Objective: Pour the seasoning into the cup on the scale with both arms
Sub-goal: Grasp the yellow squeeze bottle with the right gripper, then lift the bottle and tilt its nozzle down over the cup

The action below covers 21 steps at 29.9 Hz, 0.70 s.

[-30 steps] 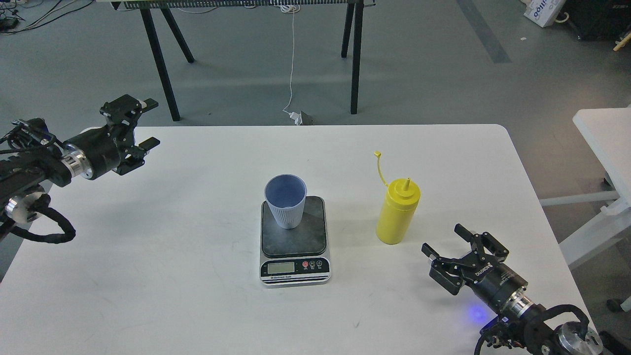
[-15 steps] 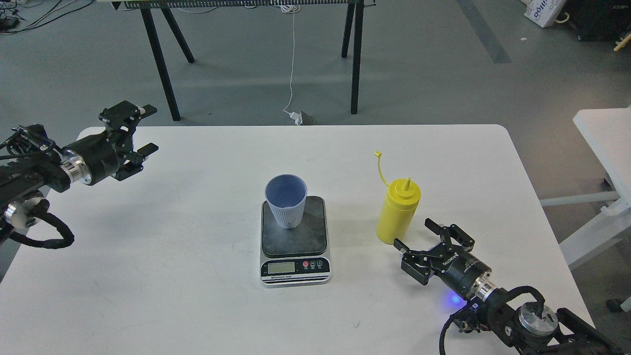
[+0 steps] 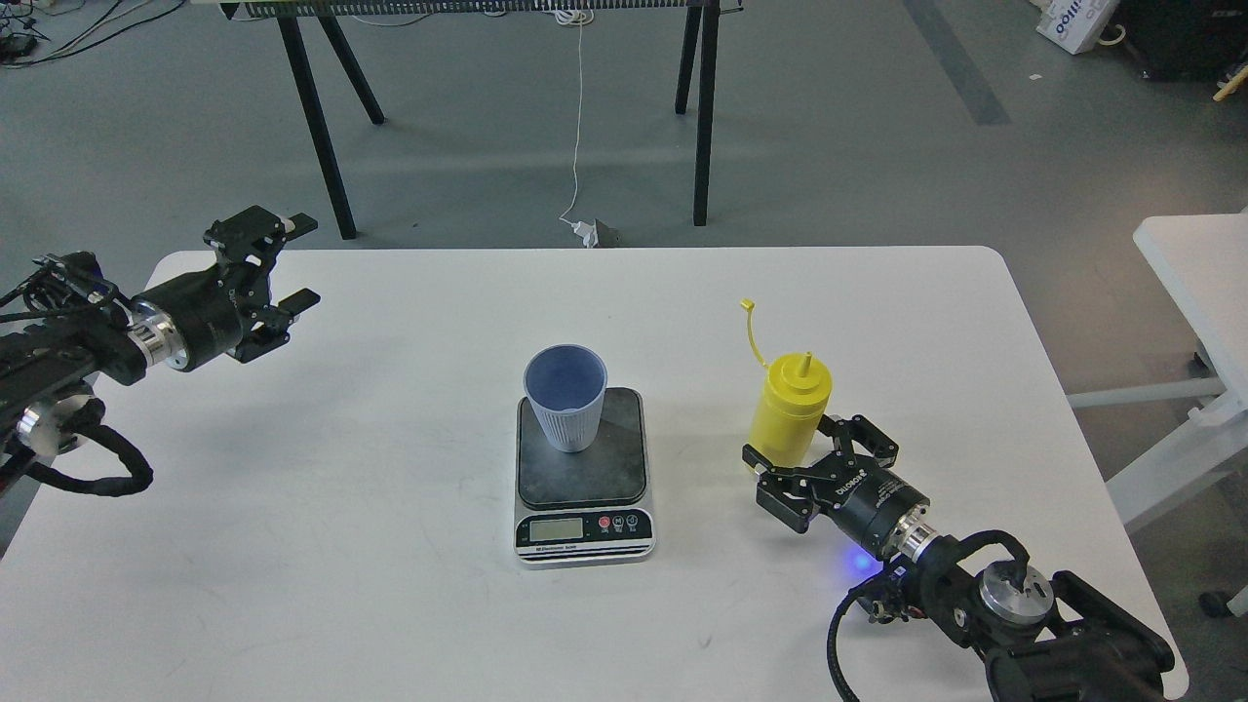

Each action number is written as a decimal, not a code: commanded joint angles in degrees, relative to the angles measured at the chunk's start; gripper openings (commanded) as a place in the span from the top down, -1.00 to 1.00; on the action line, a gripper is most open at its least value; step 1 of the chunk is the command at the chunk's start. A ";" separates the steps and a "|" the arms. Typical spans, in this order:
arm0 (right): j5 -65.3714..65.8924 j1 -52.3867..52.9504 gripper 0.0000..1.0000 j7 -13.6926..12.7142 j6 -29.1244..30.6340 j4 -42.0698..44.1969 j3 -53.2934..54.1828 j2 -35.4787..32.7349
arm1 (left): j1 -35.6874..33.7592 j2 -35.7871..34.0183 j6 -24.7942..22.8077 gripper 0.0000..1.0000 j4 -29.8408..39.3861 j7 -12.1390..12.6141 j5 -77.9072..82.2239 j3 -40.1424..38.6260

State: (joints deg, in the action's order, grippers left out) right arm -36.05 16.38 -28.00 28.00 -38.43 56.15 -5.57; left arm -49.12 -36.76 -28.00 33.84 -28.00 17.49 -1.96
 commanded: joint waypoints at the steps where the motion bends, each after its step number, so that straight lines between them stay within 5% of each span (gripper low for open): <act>1: 0.01 1.37 -0.88 0.00 0.00 1.96 -0.08 0.82 | 0.25 -0.07 0.00 -0.98 0.00 0.00 0.00 -0.06; 4: 0.62 1.99 -0.60 0.00 0.00 2.66 -0.86 0.91 | 0.34 -0.07 0.00 -0.99 0.00 0.00 0.00 -0.06; 7: 0.89 2.08 0.13 0.00 0.00 2.57 -1.22 1.09 | 0.42 -0.07 0.00 -0.98 0.00 0.00 0.00 -0.06; 9: 1.68 2.17 0.33 0.00 0.00 2.66 -1.22 1.70 | 0.69 -0.07 0.00 -0.98 0.00 0.00 0.00 -0.06; 17: 4.23 8.56 0.53 0.00 0.00 2.66 -1.04 1.00 | 1.04 -0.07 0.00 -0.98 0.00 0.00 0.00 -0.06; 21: 8.95 19.45 0.52 0.00 0.00 2.75 -1.13 -6.80 | 1.04 0.02 0.00 -0.99 0.00 0.00 -0.18 -0.06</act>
State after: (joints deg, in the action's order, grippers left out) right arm -30.78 28.21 -28.03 28.00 -35.87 55.09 -7.11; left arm -48.08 -36.83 -27.98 33.84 -28.00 17.46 -2.03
